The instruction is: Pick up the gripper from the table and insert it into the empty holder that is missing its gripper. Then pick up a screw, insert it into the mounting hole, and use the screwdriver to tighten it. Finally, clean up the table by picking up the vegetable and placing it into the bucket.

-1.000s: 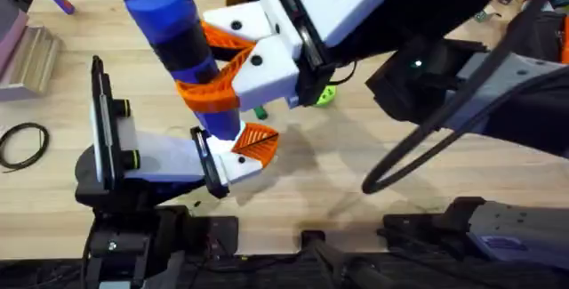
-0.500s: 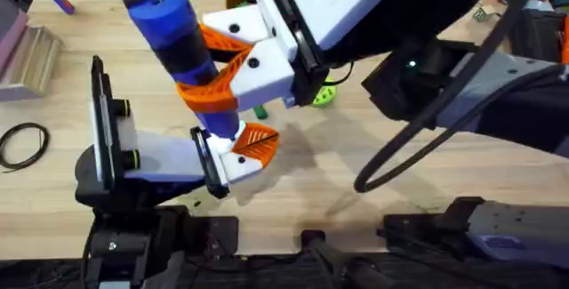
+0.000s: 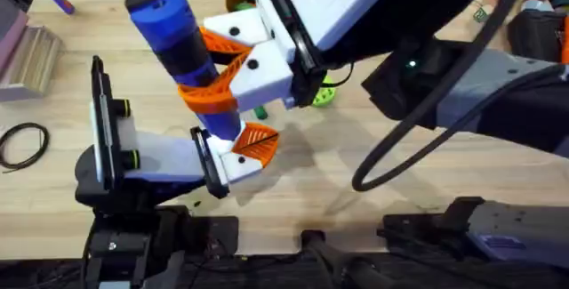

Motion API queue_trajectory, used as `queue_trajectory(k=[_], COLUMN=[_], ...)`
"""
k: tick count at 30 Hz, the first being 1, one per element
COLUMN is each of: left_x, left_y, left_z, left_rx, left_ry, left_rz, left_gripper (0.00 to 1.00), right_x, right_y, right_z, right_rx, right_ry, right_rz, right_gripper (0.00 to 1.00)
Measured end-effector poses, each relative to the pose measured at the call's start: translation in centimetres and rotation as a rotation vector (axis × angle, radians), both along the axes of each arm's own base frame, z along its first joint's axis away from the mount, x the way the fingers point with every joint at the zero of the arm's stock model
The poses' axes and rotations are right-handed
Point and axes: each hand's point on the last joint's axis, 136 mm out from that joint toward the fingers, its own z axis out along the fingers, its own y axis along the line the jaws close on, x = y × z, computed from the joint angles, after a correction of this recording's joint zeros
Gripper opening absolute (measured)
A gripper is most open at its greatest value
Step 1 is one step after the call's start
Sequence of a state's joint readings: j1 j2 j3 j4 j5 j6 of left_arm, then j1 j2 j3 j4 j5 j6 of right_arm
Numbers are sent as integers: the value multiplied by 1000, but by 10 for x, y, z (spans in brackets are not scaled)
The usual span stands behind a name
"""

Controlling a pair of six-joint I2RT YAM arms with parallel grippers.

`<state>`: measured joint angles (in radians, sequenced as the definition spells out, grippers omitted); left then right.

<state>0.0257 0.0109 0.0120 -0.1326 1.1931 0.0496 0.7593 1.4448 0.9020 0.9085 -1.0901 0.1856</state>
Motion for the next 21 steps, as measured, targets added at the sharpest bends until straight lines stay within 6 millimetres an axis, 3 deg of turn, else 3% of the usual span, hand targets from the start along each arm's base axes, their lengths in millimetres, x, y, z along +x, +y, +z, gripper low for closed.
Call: queue_trajectory(k=[21], left_x=[0], left_y=[0], left_z=[0], left_rx=[0], left_ry=[2], left_rz=[0], left_gripper=[8], right_x=[4], right_y=[4], right_z=[-7], right_rx=[-8], right_ry=[7], right_rz=[-1], right_gripper=[24])
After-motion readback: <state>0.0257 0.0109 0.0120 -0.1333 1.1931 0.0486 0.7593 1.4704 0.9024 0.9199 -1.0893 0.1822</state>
